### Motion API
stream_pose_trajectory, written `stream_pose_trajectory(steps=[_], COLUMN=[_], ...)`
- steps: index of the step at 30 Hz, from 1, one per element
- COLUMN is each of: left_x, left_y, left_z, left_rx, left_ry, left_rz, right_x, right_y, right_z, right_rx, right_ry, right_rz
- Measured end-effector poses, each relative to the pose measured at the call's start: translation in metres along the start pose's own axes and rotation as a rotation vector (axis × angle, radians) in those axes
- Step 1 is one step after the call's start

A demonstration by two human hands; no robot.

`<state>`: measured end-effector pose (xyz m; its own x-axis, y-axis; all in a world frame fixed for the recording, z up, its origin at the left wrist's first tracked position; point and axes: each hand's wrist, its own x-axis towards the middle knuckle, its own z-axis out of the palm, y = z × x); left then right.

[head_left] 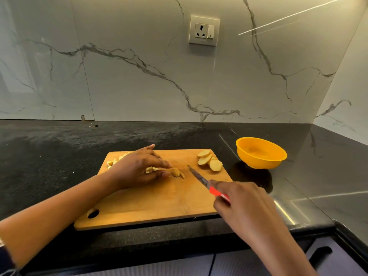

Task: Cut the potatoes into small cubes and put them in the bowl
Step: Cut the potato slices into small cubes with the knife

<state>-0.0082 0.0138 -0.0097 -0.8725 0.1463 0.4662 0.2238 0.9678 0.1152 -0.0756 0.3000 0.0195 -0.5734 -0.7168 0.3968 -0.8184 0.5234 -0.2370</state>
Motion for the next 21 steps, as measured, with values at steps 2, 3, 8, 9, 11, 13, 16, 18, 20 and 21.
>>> stream_pose_trajectory(steps=[2, 3, 8, 9, 11, 13, 16, 18, 20, 21], left_x=[0.01, 0.016, 0.029, 0.029, 0.029, 0.03, 0.038, 0.046, 0.056, 0.061], left_y=[0.003, 0.007, 0.023, 0.024, 0.027, 0.031, 0.03, 0.023, 0.018, 0.017], left_z=[-0.003, -0.003, 0.011, 0.012, 0.013, 0.008, -0.006, -0.012, -0.014, -0.014], left_rx=[-0.005, 0.002, -0.048, -0.06, -0.054, -0.038, -0.085, -0.142, -0.141, -0.134], left_ry=[-0.037, -0.101, -0.197, -0.186, -0.175, -0.199, -0.347, -0.461, -0.548, -0.573], left_rz=[-0.083, -0.156, -0.214, -0.225, -0.261, -0.302, -0.272, -0.229, -0.185, -0.162], right_x=[0.006, 0.011, 0.04, 0.044, 0.05, 0.052, 0.051, 0.05, 0.048, 0.048], right_y=[0.005, 0.007, 0.015, 0.014, 0.014, 0.015, 0.02, 0.023, 0.023, 0.023], right_z=[0.004, 0.009, 0.039, 0.043, 0.049, 0.052, 0.054, 0.054, 0.053, 0.053], right_rx=[0.035, 0.051, 0.184, 0.207, 0.216, 0.216, 0.298, 0.352, 0.371, 0.373], right_ry=[0.055, 0.083, 0.143, 0.142, 0.127, 0.112, 0.12, 0.146, 0.162, 0.165], right_rz=[0.043, 0.075, 0.204, 0.217, 0.223, 0.233, 0.265, 0.284, 0.299, 0.301])
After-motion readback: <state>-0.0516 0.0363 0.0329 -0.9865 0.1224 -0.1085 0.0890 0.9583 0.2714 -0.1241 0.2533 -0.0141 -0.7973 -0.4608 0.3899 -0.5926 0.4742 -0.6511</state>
